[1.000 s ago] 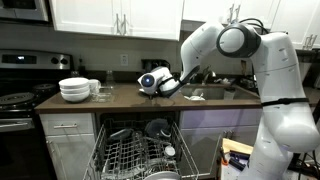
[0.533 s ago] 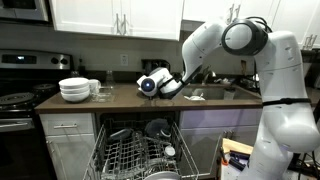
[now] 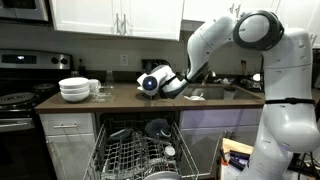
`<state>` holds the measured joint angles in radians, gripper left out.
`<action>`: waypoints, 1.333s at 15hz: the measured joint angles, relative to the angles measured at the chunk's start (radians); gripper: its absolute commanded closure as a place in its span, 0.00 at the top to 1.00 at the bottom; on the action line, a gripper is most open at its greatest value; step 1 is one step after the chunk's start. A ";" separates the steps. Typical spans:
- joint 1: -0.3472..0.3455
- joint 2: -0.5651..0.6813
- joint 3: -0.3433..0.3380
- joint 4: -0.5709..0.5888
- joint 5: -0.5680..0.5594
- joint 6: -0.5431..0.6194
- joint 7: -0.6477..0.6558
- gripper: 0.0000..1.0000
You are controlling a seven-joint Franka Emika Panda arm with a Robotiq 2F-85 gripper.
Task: Take the plate from the counter and put it in the dishwasher
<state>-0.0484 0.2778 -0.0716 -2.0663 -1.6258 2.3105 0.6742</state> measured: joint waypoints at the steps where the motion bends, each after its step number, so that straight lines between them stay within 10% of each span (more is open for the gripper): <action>1: 0.000 -0.016 0.006 -0.014 0.000 0.000 0.000 0.02; 20: 0.016 -0.129 0.059 -0.154 0.003 0.002 0.001 0.02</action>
<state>-0.0327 0.1491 -0.0121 -2.2198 -1.6229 2.3126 0.6756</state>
